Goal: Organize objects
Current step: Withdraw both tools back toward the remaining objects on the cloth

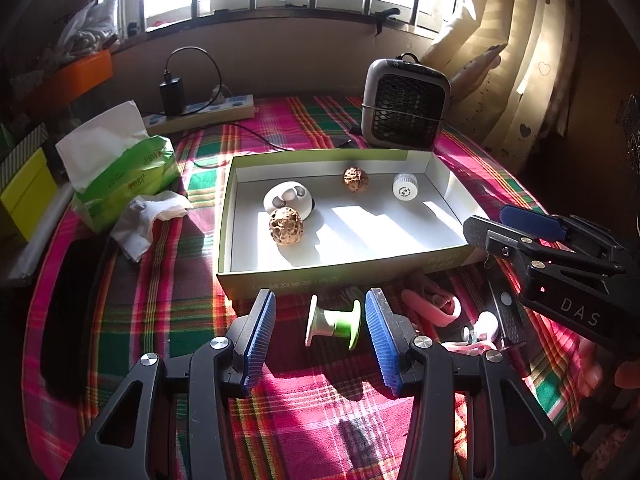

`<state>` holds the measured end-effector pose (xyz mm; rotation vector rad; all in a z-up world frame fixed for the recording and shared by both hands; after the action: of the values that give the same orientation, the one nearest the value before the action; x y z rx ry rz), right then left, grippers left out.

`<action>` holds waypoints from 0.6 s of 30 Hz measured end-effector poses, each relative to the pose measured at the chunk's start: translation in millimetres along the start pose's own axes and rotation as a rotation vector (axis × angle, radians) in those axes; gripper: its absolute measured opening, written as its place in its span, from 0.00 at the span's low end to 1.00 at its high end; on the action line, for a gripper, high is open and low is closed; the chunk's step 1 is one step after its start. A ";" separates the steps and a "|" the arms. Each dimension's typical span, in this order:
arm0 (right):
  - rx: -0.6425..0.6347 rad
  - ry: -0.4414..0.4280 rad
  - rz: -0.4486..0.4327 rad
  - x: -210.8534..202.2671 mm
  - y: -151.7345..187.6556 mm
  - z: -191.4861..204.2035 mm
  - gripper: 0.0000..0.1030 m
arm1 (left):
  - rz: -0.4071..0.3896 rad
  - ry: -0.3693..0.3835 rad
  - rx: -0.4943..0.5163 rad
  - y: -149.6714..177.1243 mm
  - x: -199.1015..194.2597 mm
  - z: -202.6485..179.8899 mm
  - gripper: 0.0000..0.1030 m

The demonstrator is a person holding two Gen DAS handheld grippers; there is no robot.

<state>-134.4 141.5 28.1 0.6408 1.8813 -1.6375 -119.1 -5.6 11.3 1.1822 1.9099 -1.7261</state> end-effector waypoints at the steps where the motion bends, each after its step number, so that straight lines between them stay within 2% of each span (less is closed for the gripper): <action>1: 0.003 0.004 -0.002 -1.8 3.0 -2.1 0.51 | 0.001 0.002 -0.002 2.5 -0.3 0.3 0.44; 9: 0.025 0.056 0.005 -11.6 29.1 -20.1 0.51 | -0.005 0.025 -0.036 16.4 -5.0 9.3 0.44; 18: 0.071 0.072 0.021 -18.3 49.5 -35.6 0.53 | 0.008 0.042 -0.055 28.4 -2.9 14.0 0.45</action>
<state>-91.2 183.9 8.4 0.7563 1.8675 -1.6948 -100.5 -21.5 -9.0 1.2130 1.9608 -1.6468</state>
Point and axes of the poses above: each gripper's, at about its wrist camera, not at the fingertips, and x roughly the way its jaws point, z to its left, y to its underside, the point moved 5 cm from there along x, roughly the way its jaws point, and after that the axes turned 13 degrees about y, right-handed, at the moved point
